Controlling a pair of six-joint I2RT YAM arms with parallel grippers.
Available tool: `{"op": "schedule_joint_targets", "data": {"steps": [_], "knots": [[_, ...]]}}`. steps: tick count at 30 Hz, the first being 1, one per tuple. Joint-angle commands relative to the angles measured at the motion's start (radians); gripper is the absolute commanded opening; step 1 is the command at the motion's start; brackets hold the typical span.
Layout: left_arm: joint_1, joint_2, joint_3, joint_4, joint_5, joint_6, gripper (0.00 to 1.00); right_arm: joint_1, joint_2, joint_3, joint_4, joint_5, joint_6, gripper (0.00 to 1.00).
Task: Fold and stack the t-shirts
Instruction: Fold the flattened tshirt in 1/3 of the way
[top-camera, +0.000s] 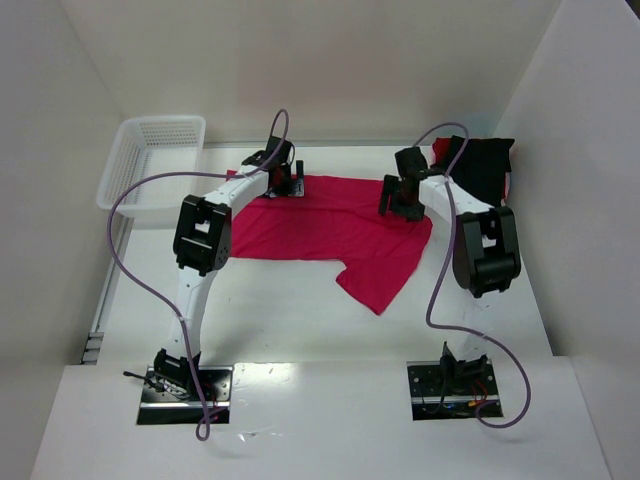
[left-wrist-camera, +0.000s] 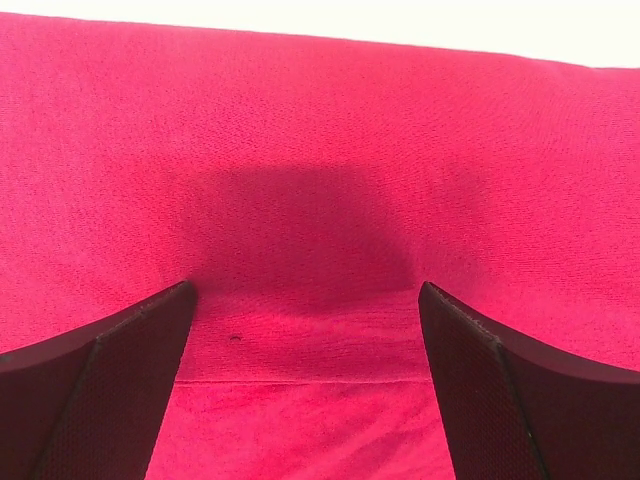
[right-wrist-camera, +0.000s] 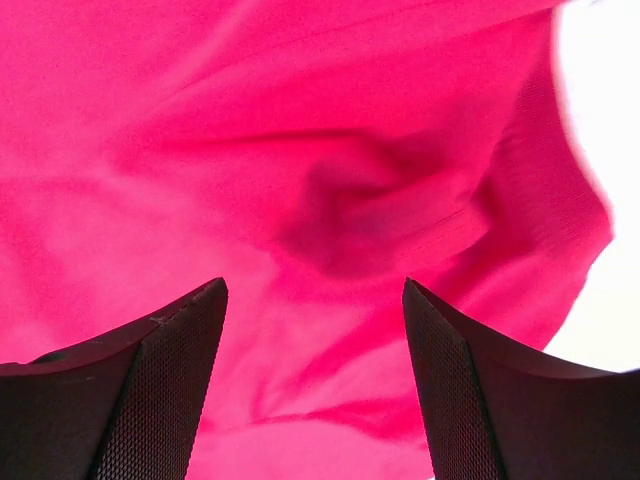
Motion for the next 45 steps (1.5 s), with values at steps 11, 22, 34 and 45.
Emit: {"op": "schedule_joint_targets", "data": {"steps": [11,22,34,45], "knots": [[0.010,0.036,0.017,-0.003,0.017,0.022,1.00,0.107,-0.103,-0.115,0.075,-0.029,0.087,0.77],[0.019,0.036,0.008,0.007,0.026,0.031,1.00,0.117,-0.026,-0.078,0.085,0.123,0.087,0.77],[0.028,0.036,0.008,0.007,0.044,0.031,1.00,0.117,0.057,0.008,0.113,0.159,0.087,0.70],[0.028,0.045,0.008,0.007,0.054,0.050,1.00,0.117,0.057,0.026,0.133,0.202,0.078,0.70]]}}
